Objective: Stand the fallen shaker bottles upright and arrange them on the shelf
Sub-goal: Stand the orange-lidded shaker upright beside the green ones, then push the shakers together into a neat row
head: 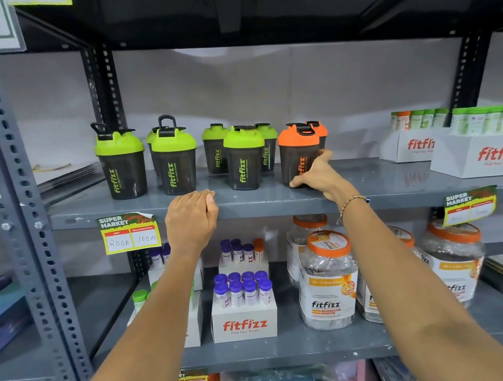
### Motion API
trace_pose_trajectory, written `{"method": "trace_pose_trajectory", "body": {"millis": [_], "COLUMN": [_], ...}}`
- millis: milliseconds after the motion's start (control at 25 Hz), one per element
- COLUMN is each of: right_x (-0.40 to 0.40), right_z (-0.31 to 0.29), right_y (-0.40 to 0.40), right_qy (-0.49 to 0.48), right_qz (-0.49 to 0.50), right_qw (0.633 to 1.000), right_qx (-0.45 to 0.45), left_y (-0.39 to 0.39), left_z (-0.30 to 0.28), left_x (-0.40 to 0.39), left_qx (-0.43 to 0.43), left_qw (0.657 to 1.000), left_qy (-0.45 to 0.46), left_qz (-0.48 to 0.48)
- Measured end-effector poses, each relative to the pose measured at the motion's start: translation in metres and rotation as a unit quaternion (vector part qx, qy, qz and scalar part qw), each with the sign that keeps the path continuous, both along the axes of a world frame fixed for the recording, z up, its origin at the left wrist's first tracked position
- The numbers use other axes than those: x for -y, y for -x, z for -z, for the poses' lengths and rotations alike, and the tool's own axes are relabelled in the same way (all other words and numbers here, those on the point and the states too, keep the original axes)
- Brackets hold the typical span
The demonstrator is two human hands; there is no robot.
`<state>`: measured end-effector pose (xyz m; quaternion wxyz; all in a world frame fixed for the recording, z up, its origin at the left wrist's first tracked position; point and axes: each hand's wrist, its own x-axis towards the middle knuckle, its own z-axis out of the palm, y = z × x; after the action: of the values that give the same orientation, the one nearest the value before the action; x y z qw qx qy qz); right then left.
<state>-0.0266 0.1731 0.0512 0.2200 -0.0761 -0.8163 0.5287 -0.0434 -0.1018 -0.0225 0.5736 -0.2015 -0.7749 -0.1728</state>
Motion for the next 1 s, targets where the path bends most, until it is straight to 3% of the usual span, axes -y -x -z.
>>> {"method": "trace_pose_trajectory", "body": {"millis": [360, 440, 560, 600, 720, 800, 920, 1000], "right_x": [0.002, -0.001, -0.009, -0.011, -0.008, -0.004, -0.020, -0.032], "right_z": [-0.002, -0.007, -0.016, -0.018, -0.015, -0.013, -0.009, -0.007], "right_y": [-0.003, -0.003, -0.003, -0.003, -0.009, -0.014, -0.010, -0.006], "right_qy": [-0.001, 0.061, 0.279, 0.303, 0.234, 0.198, 0.161, 0.142], "right_qz": [-0.013, 0.010, 0.070, 0.074, 0.060, -0.029, -0.150, -0.185], "right_qw": [1.000, 0.998, 0.957, 0.949, 0.970, 0.979, 0.975, 0.973], "right_qx": [0.011, 0.005, -0.033, -0.034, -0.025, -0.038, -0.022, 0.001], "left_y": [0.002, -0.004, -0.018, -0.021, -0.011, 0.007, 0.035, 0.046], "left_z": [0.003, -0.001, -0.019, -0.028, -0.055, -0.073, -0.086, -0.086], "left_x": [-0.003, -0.009, -0.022, -0.027, -0.045, -0.054, -0.056, -0.054], "left_qx": [0.013, 0.043, 0.092, 0.108, 0.203, 0.325, 0.502, 0.557], "left_qw": [1.000, 0.998, 0.986, 0.980, 0.953, 0.902, 0.769, 0.722], "left_qy": [-0.016, -0.050, -0.137, -0.166, -0.202, -0.202, -0.226, -0.209], "left_qz": [0.003, -0.001, 0.023, 0.035, 0.097, 0.202, 0.324, 0.354]}}
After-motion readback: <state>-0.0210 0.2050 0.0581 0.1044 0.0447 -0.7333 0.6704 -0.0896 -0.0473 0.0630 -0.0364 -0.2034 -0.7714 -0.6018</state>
